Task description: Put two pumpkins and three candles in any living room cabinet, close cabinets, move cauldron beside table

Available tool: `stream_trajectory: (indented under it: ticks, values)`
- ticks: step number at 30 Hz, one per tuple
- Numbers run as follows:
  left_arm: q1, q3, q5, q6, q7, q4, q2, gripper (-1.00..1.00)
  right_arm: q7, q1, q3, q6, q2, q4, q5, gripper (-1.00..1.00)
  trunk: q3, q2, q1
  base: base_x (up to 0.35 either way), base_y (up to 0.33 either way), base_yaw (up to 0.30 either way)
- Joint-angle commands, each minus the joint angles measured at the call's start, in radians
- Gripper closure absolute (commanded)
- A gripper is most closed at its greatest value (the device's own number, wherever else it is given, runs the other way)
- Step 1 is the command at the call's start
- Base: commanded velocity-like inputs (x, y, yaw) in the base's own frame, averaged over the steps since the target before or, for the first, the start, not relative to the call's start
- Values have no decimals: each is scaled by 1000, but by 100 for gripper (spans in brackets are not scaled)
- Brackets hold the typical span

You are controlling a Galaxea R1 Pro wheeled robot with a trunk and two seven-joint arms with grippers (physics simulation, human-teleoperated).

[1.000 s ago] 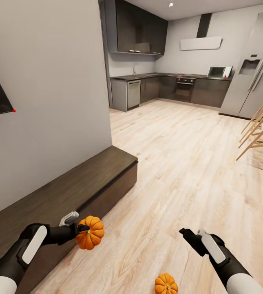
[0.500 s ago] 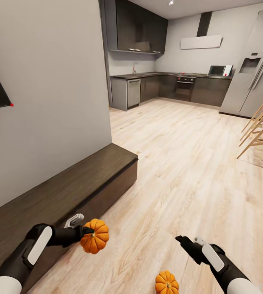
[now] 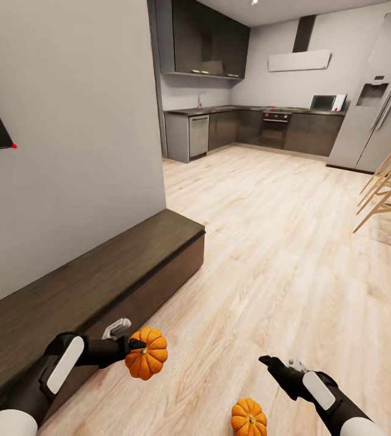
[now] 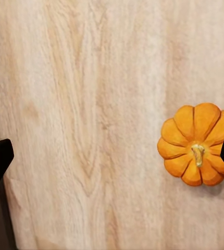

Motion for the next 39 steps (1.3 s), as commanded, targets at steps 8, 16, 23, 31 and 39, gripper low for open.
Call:
stream_trajectory:
  ticks: [8,16,23,31,39]
  values:
    - [-1,-2,-5,3,-9,1,-3,100,-3,0,-2,3,0,0,-1,-100,-26,-57,31,0,0,0]
    - [-1,-5,-6,2,-9,1,-15,100,-9,0,0,-24,1,38,2,-100,-51,-113,61,0,0,0]
    - [-1,-29,-6,2,-10,1,-36,100,-10,0,4,-192,-2,178,7,-100,-73,-162,88,0,0,0]
    - [-1,-36,-5,2,-10,1,-43,100,-9,0,38,-230,-6,199,27,-100,-98,-218,119,0,0,0]
    - [4,-37,-4,2,-10,1,-64,100,12,0,51,-264,-7,197,45,-100,-123,-274,149,0,0,0]
